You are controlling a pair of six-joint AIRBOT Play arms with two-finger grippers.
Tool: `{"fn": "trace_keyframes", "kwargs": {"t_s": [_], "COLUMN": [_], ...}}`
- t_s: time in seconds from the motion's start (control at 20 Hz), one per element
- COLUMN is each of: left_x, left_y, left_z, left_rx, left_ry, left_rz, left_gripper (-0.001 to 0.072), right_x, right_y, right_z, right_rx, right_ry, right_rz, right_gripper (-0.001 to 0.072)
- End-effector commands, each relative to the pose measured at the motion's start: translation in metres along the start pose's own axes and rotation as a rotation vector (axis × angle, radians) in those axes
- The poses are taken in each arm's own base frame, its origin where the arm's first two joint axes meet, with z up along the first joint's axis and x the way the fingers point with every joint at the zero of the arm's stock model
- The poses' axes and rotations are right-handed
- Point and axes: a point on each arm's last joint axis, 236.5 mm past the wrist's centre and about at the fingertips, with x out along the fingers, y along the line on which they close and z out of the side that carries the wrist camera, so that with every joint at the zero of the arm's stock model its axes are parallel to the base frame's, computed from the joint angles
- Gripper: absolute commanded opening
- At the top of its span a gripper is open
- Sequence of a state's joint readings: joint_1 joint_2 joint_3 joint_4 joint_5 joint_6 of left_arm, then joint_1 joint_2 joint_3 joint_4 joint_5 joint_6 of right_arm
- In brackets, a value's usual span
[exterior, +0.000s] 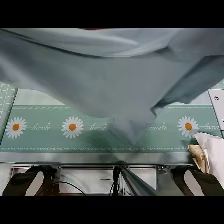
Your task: Fold the shirts.
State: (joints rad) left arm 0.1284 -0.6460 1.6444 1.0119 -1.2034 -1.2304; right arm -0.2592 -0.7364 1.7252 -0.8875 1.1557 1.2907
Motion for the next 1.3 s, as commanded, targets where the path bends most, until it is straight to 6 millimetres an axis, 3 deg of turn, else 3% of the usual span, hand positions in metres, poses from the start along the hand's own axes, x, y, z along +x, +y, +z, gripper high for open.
{"fn": "trace_keyframes", "kwargs": {"t_s": [0.0,0.15,0.3,0.4,0.55,0.65,0.75,0.9,1.0,1.1,1.25], "left_x": [-0.071,-0.119,-0.151,-0.154,-0.138,-0.117,-0.084,-0.016,0.034,0.08,0.14], "left_y": [-0.022,-0.04,-0.047,-0.043,-0.019,-0.003,0.012,0.036,0.048,0.065,0.081], "left_z": [0.066,0.095,0.1,0.079,0.016,-0.024,-0.056,-0.112,-0.137,-0.158,-0.193], "left_rx": [0.063,0.127,0.117,0.073,-0.016,-0.061,-0.108,-0.201,-0.243,-0.304,-0.342], "left_ry": [-0.238,-0.363,-0.397,-0.315,-0.043,0.124,0.222,0.354,0.367,0.377,0.438], "left_rz": [0.066,0.103,0.146,0.174,0.239,0.255,0.244,0.198,0.148,0.131,0.086], "left_gripper": [0.0018,0.0019,0.0019,0.0019,0.0019,0.0019,0.0019,0.002,0.0019,0.0019,0.002], "right_x": [-0.073,-0.108,-0.108,-0.103,-0.101,-0.08,-0.041,0.025,0.068,0.108,0.166], "right_y": [0.041,0.05,0.052,0.043,0.008,-0.016,-0.037,-0.06,-0.076,-0.091,-0.094], "right_z": [0.091,0.115,0.095,0.069,0.03,-0.004,-0.045,-0.121,-0.162,-0.187,-0.206], "right_rx": [-0.067,-0.086,-0.068,-0.056,-0.047,-0.002,0.073,0.22,0.295,0.294,0.262], "right_ry": [-0.287,-0.364,-0.273,-0.162,0.015,0.166,0.323,0.558,0.637,0.664,0.633], "right_rz": [-0.031,-0.085,-0.09,-0.124,-0.255,-0.279,-0.246,-0.136,-0.084,-0.07,-0.025], "right_gripper": [0.0029,0.0029,0.0029,0.0029,0.0029,0.0029,0.0029,0.0029,0.0029,0.0029,0.0029]}}
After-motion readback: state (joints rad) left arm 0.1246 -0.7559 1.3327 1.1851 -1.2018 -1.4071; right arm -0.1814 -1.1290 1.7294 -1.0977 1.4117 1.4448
